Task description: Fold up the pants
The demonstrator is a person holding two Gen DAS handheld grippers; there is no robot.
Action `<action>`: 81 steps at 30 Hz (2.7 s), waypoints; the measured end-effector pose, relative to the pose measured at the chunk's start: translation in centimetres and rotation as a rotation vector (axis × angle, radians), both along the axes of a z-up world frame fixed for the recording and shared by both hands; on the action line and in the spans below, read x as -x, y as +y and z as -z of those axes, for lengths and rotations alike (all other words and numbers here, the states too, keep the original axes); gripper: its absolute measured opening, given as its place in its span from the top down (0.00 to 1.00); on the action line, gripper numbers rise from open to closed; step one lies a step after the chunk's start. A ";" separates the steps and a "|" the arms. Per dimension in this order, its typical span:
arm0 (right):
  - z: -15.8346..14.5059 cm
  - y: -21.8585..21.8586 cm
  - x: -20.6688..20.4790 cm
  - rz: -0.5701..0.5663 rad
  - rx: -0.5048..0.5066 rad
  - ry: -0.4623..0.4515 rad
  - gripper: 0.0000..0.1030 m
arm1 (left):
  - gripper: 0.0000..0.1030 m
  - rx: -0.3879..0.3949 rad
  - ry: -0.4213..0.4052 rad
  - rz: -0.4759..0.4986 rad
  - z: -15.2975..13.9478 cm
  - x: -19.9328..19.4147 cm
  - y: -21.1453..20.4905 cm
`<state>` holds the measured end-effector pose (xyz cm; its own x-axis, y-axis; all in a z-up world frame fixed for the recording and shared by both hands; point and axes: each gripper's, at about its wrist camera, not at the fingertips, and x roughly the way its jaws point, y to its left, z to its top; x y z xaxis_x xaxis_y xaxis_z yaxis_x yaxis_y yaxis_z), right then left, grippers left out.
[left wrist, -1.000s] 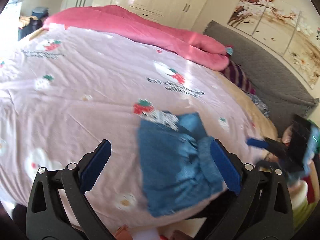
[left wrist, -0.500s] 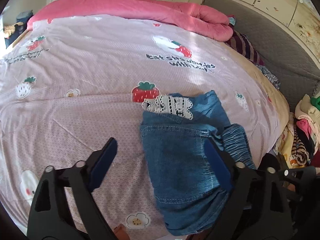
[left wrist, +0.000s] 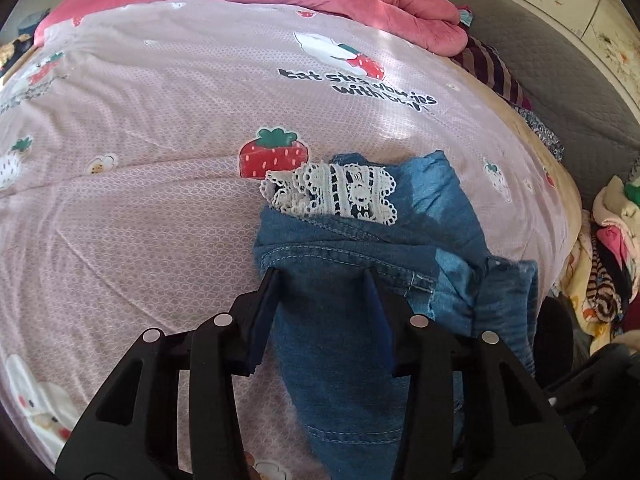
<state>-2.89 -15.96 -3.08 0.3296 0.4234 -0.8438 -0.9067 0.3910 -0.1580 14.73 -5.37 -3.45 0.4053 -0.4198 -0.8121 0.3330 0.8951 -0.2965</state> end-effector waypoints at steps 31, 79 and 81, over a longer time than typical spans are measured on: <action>-1.6 0.9 -19.6 0.454 -0.045 0.311 0.87 | 0.49 0.083 -0.075 0.059 0.3 6.6 0.5; -4.3 1.1 -15.7 0.454 -0.033 0.088 0.86 | 0.43 0.089 -0.083 0.055 0.3 7.0 0.6; -3.0 1.5 -15.2 0.427 0.031 0.111 0.86 | 0.43 0.086 -0.085 0.056 0.3 7.1 0.6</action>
